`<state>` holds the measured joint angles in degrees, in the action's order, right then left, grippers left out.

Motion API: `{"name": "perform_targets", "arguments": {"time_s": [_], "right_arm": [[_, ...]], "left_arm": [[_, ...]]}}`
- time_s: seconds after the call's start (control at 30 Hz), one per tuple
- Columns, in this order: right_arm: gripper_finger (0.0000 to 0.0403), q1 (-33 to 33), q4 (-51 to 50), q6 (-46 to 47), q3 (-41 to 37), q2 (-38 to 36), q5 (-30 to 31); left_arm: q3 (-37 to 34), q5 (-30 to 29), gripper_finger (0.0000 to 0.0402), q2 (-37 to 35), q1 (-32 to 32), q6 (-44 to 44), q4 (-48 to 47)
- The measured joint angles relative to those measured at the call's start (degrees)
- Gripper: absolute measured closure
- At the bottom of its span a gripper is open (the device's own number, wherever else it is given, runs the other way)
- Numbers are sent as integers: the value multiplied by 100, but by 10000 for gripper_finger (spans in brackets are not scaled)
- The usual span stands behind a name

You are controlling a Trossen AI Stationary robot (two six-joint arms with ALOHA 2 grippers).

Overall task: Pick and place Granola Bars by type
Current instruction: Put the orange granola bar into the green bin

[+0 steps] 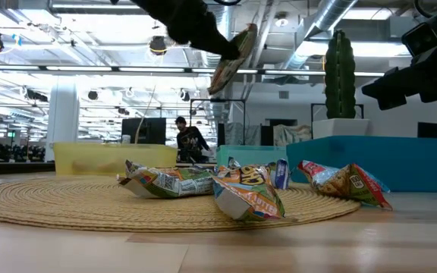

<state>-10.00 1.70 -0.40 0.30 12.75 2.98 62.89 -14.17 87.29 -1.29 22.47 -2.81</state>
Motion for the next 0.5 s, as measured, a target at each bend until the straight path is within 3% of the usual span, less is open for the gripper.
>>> {"name": "perform_targets", "arguments": {"time_s": [0.5], "right_arm": [[249,0,1,0,1,-2,0]], "left_arm": [[0,97,374,0,1414,-3133,1019]]}}
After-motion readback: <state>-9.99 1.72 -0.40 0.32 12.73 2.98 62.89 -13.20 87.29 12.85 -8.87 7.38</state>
